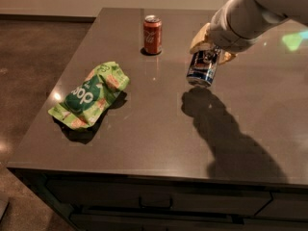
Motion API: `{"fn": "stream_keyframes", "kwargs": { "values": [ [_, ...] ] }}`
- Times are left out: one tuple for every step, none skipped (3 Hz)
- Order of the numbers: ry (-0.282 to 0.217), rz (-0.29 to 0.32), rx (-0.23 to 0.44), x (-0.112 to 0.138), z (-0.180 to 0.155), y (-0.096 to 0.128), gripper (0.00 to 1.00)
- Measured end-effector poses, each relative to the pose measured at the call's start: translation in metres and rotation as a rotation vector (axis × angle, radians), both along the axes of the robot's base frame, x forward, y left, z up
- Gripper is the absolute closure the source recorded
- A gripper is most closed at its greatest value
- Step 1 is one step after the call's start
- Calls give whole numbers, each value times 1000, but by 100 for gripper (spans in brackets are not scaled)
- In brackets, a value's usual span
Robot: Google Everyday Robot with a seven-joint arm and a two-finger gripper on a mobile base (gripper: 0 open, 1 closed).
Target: Place pepsi can upright
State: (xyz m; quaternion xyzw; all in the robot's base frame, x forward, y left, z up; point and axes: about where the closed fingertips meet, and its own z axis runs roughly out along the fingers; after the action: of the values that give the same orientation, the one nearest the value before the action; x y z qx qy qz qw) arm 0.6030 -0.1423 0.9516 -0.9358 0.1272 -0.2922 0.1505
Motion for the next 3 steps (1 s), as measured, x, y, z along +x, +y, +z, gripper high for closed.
{"fn": "stream_keyframes", "kwargs": {
  "values": [
    [-121,124,-53,14,-6,6,100],
    [-276,225,-112,20,-27,11,100],
    [-395,248,-137,28,-35,16,100]
  ]
}}
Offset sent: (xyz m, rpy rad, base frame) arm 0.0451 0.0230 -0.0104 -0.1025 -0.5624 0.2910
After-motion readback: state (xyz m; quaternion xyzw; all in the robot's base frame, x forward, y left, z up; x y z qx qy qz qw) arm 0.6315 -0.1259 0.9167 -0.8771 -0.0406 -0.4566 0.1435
